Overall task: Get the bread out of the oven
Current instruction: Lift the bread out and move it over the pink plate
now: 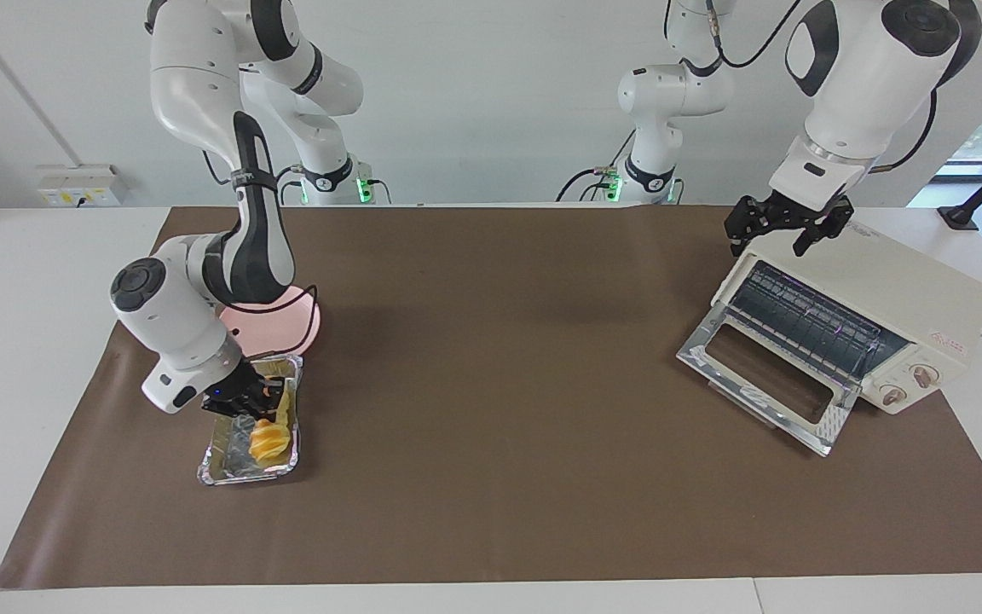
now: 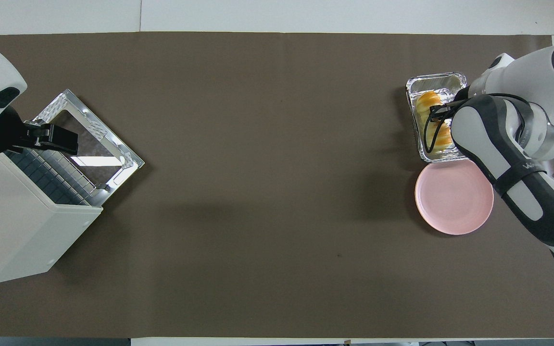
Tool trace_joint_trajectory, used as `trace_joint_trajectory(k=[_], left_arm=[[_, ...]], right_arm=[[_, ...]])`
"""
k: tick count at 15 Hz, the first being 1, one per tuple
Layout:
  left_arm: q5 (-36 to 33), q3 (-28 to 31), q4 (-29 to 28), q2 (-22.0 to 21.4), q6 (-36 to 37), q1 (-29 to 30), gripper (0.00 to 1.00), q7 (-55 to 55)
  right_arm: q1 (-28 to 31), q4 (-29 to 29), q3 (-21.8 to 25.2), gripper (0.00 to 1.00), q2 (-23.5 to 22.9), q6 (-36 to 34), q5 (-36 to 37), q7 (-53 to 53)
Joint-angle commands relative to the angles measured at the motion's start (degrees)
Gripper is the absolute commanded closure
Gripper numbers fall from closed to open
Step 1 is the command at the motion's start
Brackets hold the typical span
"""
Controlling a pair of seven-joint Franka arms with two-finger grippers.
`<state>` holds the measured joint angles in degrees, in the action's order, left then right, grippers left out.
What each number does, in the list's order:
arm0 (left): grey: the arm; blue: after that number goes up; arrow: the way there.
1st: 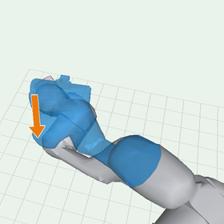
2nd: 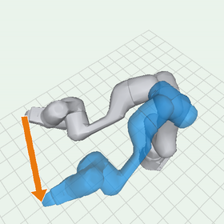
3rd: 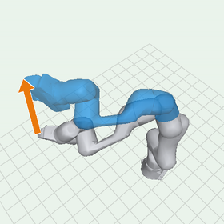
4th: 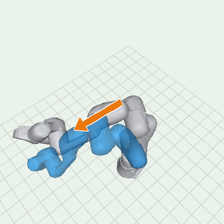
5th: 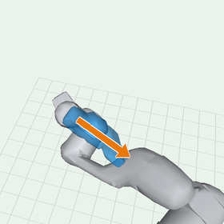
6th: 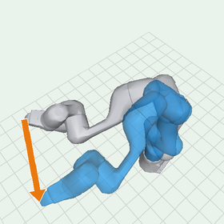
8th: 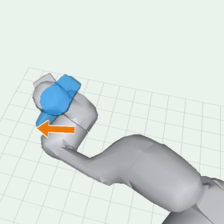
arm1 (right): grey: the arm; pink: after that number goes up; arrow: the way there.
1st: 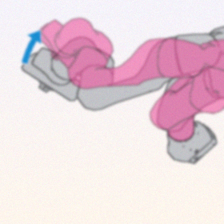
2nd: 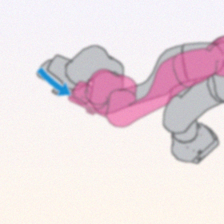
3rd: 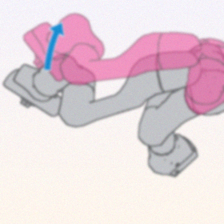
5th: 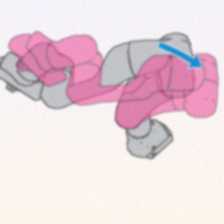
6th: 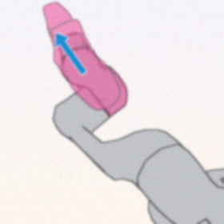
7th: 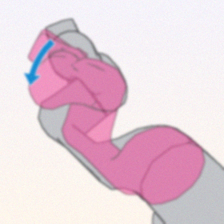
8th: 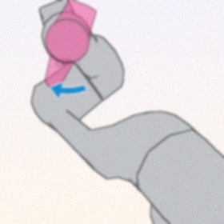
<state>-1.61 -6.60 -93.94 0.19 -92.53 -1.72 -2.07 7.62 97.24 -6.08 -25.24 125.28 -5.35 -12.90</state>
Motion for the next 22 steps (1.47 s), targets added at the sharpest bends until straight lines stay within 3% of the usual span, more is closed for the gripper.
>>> trace_joint_trajectory(k=[1, 6, 8, 15, 18, 22], left_arm=[[0.82, -0.08, -1.16, -1.06, -0.64, 0.49, 0.00, 0.05], [0.82, 0.00, -1.16, -1.15, -0.64, 0.49, 0.00, 0.05], [0.82, 0.00, -1.16, -1.06, -0.64, 0.49, 0.00, 0.05], [0.82, 0.00, -1.16, -1.06, -0.64, 0.49, 0.00, 0.05], [0.82, 0.00, -1.16, -1.06, -0.64, 0.49, 0.00, 0.05], [0.82, -0.08, -1.16, -1.06, -0.73, 0.49, 0.00, 0.05]], right_arm=[[0.20, -3.98, -0.34, 1.00, 3.43, -8.01, 0.95, 0.59], [0.20, -2.24, -0.42, 1.00, 11.51, -17.60, 0.86, 4.09], [0.20, 2.23, -0.42, 1.00, 15.72, -18.76, 0.86, 5.25], [1.78, 29.72, -0.42, 1.00, 33.57, -7.00, 0.86, 4.29], [3.45, 37.12, -0.42, 1.00, 36.92, -1.90, 0.78, 0.78], [3.63, 42.23, -0.42, 1.00, 38.86, 1.27, 0.69, 0.51]])
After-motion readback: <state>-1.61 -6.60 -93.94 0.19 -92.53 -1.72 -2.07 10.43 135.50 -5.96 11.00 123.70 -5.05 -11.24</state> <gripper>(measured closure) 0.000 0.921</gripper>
